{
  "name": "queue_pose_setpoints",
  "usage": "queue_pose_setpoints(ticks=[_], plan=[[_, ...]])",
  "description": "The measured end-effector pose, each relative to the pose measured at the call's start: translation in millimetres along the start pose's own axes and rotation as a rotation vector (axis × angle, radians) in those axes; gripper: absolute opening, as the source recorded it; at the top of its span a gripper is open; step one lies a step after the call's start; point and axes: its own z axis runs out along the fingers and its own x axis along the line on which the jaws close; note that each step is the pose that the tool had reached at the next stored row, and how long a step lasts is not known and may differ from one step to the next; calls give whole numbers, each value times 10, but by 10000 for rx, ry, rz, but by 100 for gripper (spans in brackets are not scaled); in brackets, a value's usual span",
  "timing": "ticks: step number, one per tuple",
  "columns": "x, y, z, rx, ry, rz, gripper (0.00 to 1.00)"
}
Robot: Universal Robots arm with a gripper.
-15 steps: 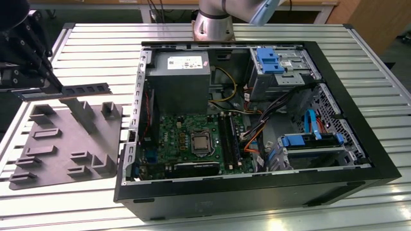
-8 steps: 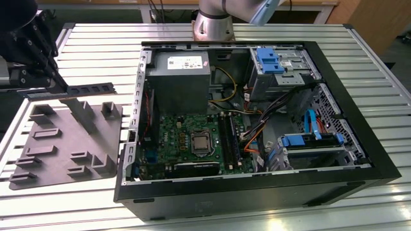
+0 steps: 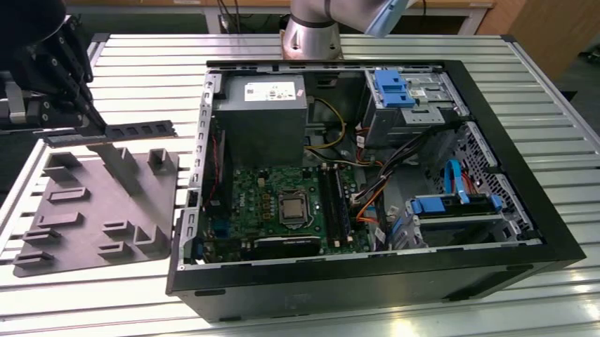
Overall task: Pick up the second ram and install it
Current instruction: 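Pick up the second ram and move it above second insertion slot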
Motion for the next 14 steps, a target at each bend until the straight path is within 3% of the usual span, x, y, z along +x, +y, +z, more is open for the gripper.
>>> queue_pose_setpoints(ticks=[14], plan=[[8,-109,-5,-1,0,1,11]])
